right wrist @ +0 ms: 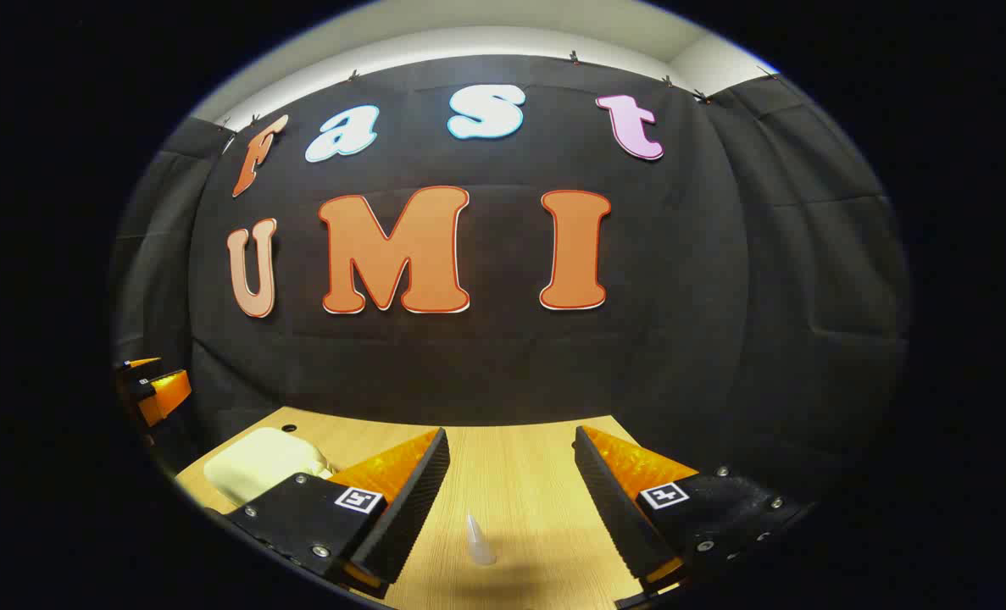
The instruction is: First open the suitcase, pack the skin care products into it, and then close the suitcase.
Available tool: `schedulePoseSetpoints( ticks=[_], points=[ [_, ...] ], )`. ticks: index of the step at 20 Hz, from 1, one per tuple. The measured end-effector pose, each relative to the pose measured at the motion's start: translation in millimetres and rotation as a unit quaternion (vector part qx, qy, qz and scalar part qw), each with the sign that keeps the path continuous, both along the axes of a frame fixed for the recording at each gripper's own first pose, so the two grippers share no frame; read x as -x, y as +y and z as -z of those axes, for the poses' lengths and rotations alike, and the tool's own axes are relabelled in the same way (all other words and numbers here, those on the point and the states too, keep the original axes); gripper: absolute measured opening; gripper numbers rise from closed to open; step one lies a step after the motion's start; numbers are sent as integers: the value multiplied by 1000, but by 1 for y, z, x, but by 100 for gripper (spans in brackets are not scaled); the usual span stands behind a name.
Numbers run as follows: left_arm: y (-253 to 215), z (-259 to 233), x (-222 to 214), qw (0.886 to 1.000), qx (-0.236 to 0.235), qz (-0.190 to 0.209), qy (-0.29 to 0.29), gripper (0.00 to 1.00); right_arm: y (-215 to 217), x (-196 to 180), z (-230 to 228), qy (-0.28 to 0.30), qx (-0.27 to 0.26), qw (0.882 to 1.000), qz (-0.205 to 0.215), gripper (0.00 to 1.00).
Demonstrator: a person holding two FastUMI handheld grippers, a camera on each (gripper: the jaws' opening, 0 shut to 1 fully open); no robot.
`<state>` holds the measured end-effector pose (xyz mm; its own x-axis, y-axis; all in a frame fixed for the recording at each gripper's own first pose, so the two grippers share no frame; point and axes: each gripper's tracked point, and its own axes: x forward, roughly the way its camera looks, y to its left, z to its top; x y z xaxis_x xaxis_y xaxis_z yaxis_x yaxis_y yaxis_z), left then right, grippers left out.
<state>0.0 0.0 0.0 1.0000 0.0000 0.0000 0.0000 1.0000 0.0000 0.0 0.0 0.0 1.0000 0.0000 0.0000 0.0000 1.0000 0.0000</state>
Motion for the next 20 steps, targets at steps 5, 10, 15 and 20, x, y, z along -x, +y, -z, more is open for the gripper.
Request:
schedulePoseSetpoints(
  ticks=[5, 10, 15, 20],
  points=[
    [0, -3, 2, 1000, -3, -10, -11, 99, -6, 0, 3, -2, 11, 1000, -5, 95],
    [-15, 3, 9, 1000, -7, 2, -5, 99, -9, 4, 9, 2, 1, 1000, -3, 95],
    [-17, -7, 13, 1000, -19, 8, -15, 99, -14, 14, 8, -2, 6, 1000, 5, 95],
    [-13, -13, 15, 999, -33, -1, -24, 100, -22, 15, 3, -5, -6, 1000, 11, 95]
  ],
)
